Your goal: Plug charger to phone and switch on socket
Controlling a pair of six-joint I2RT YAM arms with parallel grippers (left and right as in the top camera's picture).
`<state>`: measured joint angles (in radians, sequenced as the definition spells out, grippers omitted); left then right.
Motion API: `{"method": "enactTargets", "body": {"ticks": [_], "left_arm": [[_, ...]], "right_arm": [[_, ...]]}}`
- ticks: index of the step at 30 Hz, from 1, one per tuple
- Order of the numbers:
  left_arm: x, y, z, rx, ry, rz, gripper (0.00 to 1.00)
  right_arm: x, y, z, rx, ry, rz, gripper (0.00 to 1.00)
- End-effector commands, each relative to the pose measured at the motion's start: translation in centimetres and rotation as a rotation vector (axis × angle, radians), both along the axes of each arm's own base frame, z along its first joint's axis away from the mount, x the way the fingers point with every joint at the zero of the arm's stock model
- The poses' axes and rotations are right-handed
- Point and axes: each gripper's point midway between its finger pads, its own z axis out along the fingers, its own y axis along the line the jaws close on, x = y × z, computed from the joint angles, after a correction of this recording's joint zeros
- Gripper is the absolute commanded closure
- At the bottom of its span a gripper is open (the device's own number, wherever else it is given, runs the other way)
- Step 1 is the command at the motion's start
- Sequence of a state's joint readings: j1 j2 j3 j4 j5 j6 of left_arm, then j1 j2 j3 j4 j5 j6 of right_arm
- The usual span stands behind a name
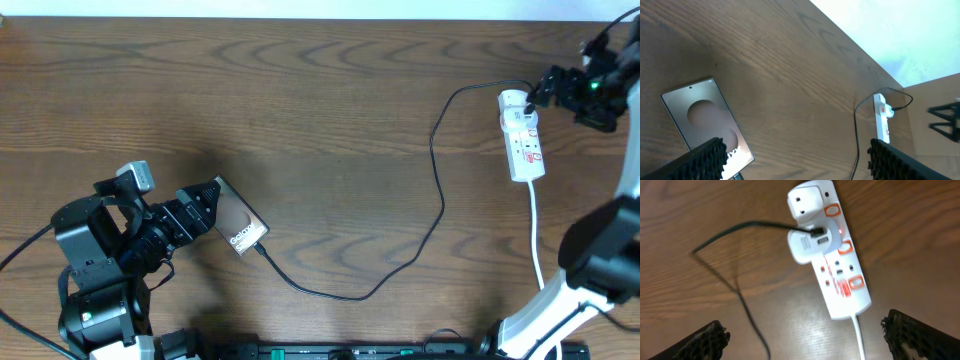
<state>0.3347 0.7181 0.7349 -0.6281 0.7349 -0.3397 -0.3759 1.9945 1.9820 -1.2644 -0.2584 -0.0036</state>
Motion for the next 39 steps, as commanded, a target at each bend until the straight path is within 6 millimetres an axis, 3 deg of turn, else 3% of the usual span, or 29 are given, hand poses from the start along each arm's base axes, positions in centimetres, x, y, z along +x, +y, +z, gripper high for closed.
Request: {"method": "enactTargets", "body": {"ticks": [1,8,15,39], "left_arm": [[-0.1,-0.2,0.0,-0.004,-0.005,-0.013,0.11],[-0.1,-0.2,0.0,-0.003,-0.005,-0.013,0.11],[-0.1,-0.2,0.0,-0.004,-0.003,-0.013,0.11],[0.2,-0.3,-0.5,-0.012,0.021,-0.02,0.11]], "right_arm": [[-1.3,0.1,2.9,-0.019,-0.026,-0.043,0.01],[-4.4,2.5,6.7,-0.016,-0.037,-0.034,0.01],[-7.1,3.6,8.9,0.0,-0.035,-0.071,0.01],[-7.3,3.7,9.1,-0.002,-0.039,-0.072,0.01]]}}
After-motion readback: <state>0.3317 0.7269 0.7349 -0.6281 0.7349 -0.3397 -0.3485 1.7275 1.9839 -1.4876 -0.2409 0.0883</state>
